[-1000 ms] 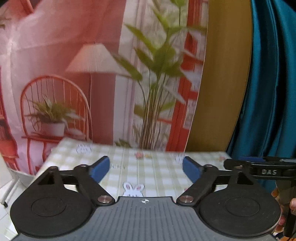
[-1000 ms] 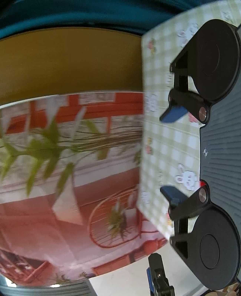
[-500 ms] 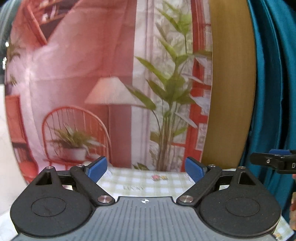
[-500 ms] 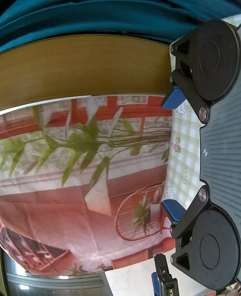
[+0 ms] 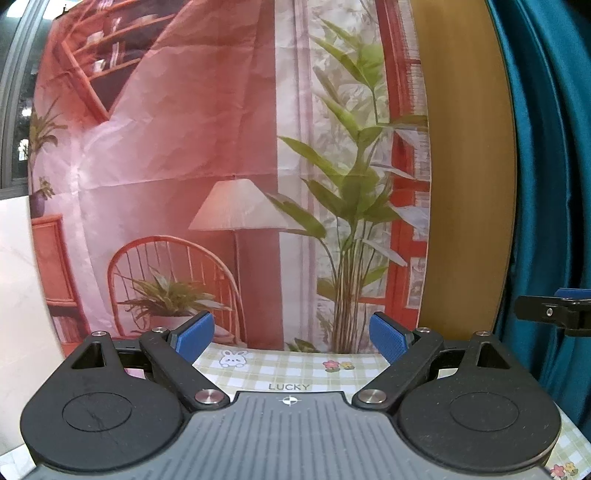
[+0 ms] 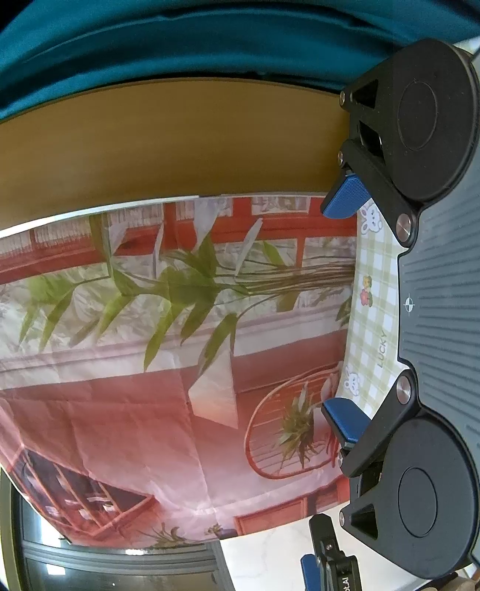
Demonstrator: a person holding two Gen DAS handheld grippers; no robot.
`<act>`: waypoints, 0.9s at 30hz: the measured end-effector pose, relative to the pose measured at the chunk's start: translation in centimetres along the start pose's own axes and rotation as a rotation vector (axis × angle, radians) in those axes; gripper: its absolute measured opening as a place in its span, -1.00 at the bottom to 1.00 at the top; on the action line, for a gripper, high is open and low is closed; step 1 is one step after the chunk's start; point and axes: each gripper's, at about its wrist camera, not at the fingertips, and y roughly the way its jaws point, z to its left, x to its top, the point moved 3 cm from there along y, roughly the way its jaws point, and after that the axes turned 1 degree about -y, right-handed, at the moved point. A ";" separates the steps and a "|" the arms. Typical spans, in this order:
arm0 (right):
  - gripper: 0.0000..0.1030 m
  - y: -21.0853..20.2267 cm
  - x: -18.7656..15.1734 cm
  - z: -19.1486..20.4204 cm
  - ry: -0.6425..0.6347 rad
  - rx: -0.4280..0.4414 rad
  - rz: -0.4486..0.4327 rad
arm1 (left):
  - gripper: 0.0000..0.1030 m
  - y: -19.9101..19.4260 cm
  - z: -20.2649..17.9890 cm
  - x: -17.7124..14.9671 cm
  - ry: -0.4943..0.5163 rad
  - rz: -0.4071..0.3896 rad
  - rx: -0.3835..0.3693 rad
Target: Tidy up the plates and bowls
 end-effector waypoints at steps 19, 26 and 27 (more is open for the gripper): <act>0.99 0.1 -0.1 -0.2 0.001 0.000 0.006 | 0.80 -0.2 0.4 0.0 -0.008 0.004 0.054; 0.99 0.1 -0.2 -0.2 0.001 0.001 0.006 | 0.80 -0.3 0.4 0.0 -0.007 0.006 0.054; 0.99 0.1 -0.2 -0.2 0.001 0.000 0.006 | 0.80 -0.3 0.4 0.0 -0.007 0.006 0.056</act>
